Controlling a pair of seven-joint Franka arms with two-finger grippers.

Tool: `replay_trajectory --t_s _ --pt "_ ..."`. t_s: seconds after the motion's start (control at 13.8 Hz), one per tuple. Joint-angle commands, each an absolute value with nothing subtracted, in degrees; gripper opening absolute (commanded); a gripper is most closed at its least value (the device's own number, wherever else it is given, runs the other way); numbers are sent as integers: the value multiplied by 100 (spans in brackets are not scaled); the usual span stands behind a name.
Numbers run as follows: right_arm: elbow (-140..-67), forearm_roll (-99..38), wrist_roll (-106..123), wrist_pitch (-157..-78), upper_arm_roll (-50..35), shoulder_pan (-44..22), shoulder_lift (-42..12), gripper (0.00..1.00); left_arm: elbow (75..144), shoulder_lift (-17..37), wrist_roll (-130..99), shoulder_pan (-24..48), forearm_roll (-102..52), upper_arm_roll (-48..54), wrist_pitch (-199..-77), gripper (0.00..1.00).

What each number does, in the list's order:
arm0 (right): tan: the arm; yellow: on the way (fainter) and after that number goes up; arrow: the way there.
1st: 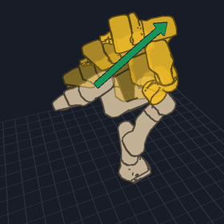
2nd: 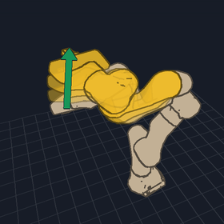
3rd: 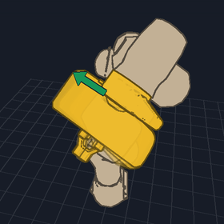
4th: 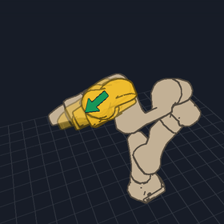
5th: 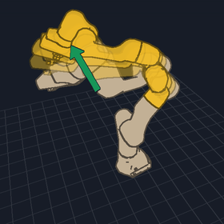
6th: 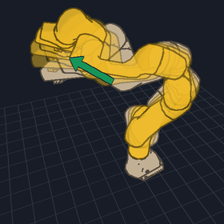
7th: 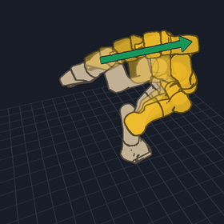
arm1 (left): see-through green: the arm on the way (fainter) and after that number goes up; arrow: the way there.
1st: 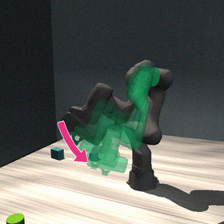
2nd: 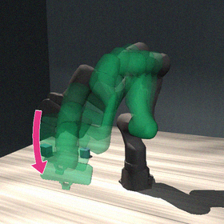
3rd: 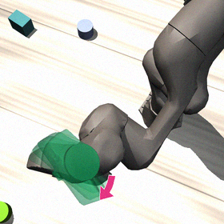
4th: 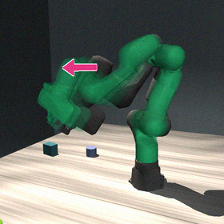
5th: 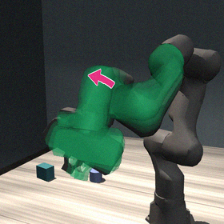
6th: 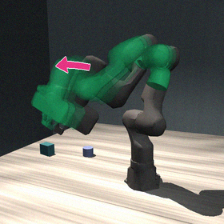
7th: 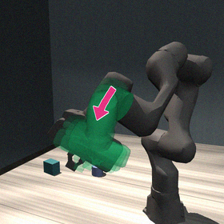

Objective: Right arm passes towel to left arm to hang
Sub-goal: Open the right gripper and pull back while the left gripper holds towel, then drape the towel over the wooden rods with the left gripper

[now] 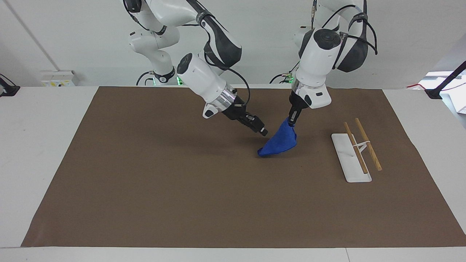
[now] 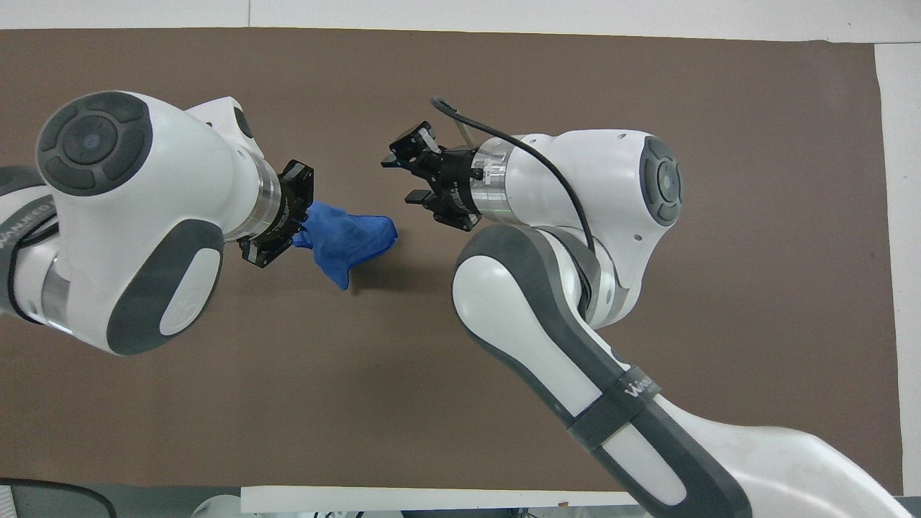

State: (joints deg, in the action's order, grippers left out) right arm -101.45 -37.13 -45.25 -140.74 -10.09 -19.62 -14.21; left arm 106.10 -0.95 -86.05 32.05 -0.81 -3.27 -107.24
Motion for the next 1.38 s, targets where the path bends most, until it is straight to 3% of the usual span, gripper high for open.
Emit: replay_trajectory --t_s 0.0,0.29,0.58,0.8,0.94,1.16,1.3 --pt "-10151 -3086 -3038 -13511 -1055 -1259 -1345 100 10670 -387 -8429 2866 420 -360 -10398 0" --pt "-9907 -2149 -1418 -12369 -1037 -143 -1266 100 10661 -500 -8420 2252 1658 -352 -10406 0" --pt "-8678 -179 -853 -9947 -1046 535 -977 100 10687 -527 -8411 1461 2301 -343 -10634 1" --pt "-8201 648 -416 -8451 -1037 720 -310 100 10959 -606 -8394 793 2320 -343 -10925 1" --pt "-8322 703 -28 -8043 -1046 896 -106 100 11222 -711 -8394 415 2329 -343 -11204 2" --pt "-8604 633 202 -8103 -1020 1063 61 100 11828 -931 -8455 28 2320 -343 -12099 2" --pt "-8823 633 228 -8060 -443 539 272 100 12267 -1098 -8481 -280 2320 -343 -12706 2"
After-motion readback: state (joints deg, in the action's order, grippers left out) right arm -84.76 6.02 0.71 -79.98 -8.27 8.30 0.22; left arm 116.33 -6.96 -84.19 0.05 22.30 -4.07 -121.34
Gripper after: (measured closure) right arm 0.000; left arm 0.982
